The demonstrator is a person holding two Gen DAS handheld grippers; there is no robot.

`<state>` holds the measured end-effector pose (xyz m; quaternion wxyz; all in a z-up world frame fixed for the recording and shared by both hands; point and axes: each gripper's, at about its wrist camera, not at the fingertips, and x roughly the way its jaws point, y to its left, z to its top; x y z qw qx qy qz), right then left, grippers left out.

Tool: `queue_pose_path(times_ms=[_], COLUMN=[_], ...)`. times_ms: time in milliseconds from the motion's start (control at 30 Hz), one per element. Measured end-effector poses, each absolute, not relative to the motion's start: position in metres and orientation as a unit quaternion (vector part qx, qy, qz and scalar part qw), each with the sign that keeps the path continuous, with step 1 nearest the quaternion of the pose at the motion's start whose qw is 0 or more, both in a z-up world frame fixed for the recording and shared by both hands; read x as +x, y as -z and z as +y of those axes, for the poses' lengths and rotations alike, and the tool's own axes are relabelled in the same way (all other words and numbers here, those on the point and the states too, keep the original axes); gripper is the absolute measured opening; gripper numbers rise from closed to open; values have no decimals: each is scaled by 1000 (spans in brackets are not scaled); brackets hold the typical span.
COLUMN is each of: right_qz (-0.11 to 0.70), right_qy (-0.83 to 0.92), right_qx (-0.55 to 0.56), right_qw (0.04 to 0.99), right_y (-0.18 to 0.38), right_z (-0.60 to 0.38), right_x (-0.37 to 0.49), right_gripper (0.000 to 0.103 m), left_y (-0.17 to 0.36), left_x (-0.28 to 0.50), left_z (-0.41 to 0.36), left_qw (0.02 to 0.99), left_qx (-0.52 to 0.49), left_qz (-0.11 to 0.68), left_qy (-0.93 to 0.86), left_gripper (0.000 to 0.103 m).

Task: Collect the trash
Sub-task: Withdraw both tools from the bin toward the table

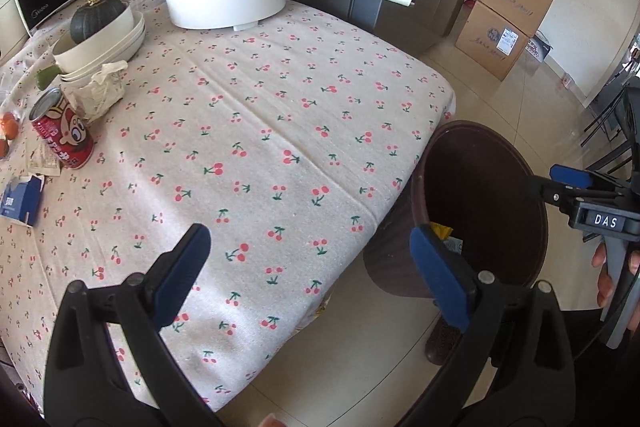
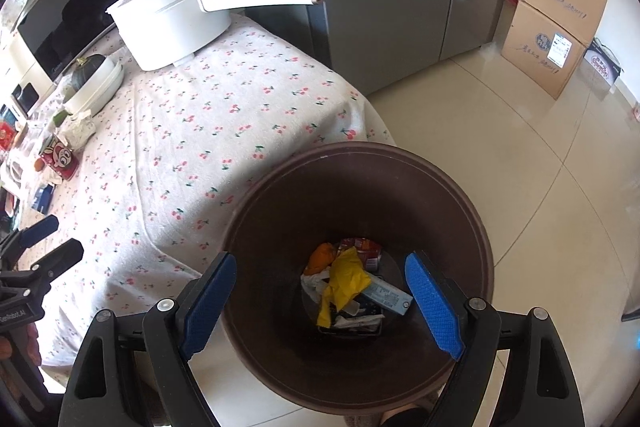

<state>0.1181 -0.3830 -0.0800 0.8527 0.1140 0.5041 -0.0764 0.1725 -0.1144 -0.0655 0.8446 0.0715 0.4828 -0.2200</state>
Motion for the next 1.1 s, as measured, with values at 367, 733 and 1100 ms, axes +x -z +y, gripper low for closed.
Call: queue_pose_path(times_ms=[367, 733, 1100], right_qz=[503, 515, 533], right_qy=[30, -12, -57], right_qx=[61, 39, -40], right_qw=[861, 856, 843], right_y=[65, 65, 91], right_z=[-316, -262, -218], right_x=[159, 218, 269], right_gripper=[88, 88, 88], left_y=[57, 60, 94], left_x=[186, 244, 322], left_z=[-12, 117, 167], left_qw=[864, 862, 840], left_qx=[25, -61, -131], left_qz=[486, 496, 485], left_qy=[130, -81, -207], left_gripper=[100, 102, 102])
